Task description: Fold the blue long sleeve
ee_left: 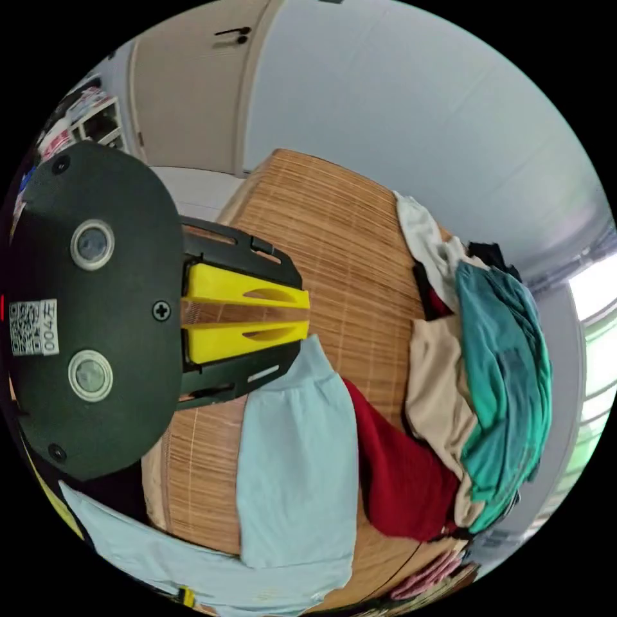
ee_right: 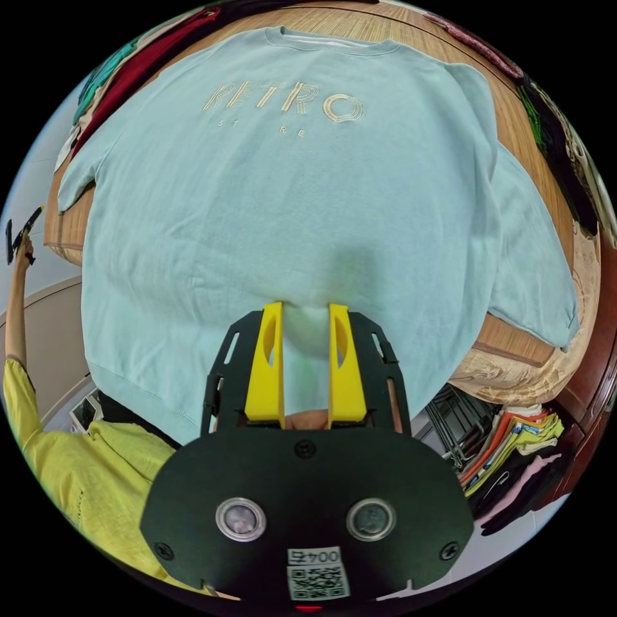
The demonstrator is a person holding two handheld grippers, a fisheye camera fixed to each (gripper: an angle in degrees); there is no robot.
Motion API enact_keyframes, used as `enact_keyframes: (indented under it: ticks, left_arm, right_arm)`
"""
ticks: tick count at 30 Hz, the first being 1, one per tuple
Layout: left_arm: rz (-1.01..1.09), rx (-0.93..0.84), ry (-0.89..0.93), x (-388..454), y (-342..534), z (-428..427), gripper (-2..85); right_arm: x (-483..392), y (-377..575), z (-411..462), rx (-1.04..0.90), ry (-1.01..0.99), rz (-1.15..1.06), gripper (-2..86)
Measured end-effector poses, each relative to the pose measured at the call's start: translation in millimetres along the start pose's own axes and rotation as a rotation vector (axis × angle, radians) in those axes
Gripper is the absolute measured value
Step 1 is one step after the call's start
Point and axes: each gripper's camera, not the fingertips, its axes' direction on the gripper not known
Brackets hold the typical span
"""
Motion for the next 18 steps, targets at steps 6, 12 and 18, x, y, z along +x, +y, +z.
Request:
enact_keyframes:
  ticks: [6,12,18]
  left_arm:
    - [-0.064,0.198,0.237,37,21,-58,5.0]
    - [0.385,0.34,0.535,256,100,-153,2.4]
    - [0.609,0.193,0.584,469,191,-162,1.6]
  right_arm:
    - [18,26,-28,0.016,0.014,-0.002,11.0]
    - [44,65,-59,0.094,0.011,0.016,10.5]
    - [81,129,-89,0.318,-0.013,0.013,8.0]
